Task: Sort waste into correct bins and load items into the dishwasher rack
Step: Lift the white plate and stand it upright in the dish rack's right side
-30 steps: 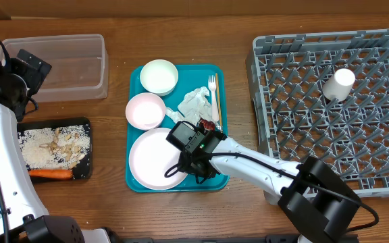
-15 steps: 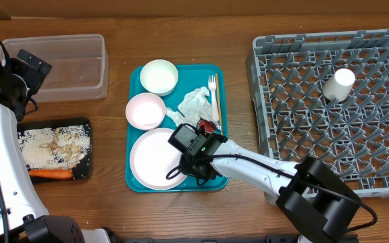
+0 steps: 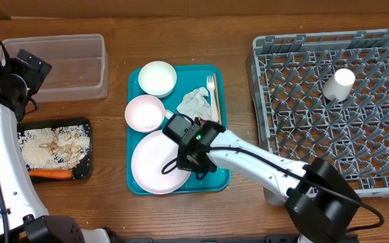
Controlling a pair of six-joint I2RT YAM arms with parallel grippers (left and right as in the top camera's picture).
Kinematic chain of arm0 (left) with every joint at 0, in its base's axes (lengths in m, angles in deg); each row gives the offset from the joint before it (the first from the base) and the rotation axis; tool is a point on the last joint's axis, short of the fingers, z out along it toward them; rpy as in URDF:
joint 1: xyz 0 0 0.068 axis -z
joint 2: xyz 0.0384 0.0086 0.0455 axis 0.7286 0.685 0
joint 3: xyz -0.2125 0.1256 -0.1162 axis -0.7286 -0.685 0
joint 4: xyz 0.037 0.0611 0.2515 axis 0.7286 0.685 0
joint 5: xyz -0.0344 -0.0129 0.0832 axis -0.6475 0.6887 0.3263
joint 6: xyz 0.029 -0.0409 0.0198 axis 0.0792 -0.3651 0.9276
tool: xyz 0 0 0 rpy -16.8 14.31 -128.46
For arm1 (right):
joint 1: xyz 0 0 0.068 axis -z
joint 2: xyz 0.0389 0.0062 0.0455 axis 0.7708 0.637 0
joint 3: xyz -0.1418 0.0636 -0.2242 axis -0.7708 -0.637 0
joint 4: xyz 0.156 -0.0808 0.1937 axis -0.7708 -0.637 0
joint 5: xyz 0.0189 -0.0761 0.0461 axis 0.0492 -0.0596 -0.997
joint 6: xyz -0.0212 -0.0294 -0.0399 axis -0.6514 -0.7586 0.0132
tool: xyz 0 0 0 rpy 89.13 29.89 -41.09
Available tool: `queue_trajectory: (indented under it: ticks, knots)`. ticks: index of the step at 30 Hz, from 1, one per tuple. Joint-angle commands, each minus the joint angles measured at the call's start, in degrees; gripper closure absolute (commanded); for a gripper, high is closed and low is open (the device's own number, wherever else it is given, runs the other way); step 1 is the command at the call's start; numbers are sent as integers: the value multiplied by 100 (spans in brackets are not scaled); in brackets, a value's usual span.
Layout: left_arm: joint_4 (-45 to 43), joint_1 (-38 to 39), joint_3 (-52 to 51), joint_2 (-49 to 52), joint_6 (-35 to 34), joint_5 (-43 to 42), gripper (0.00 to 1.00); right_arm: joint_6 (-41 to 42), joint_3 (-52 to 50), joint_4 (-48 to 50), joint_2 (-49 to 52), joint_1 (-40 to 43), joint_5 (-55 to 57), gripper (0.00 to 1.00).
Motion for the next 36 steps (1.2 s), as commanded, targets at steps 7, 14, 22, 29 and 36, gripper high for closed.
queue_trajectory:
  ticks: [7, 14, 22, 29, 36]
  knots:
    - [15, 7, 42, -22, -94, -17, 0, -990, 1773, -1827, -605, 315, 1038, 96]
    - [15, 7, 42, -22, -94, -17, 0, -992, 2568, -3123, -1436, 1493, 3233, 96]
    - [15, 7, 42, -22, -94, -17, 0, -994, 2673, -2977, -1886, 3781, 5386, 96]
    - [15, 7, 42, -22, -94, -20, 0, -1554, 2662, -1182, -1510, 5764, 5866, 96]
    - [15, 7, 42, -22, -94, -17, 0, -3314, 2662, 181, -881, 6881, 5250, 96]
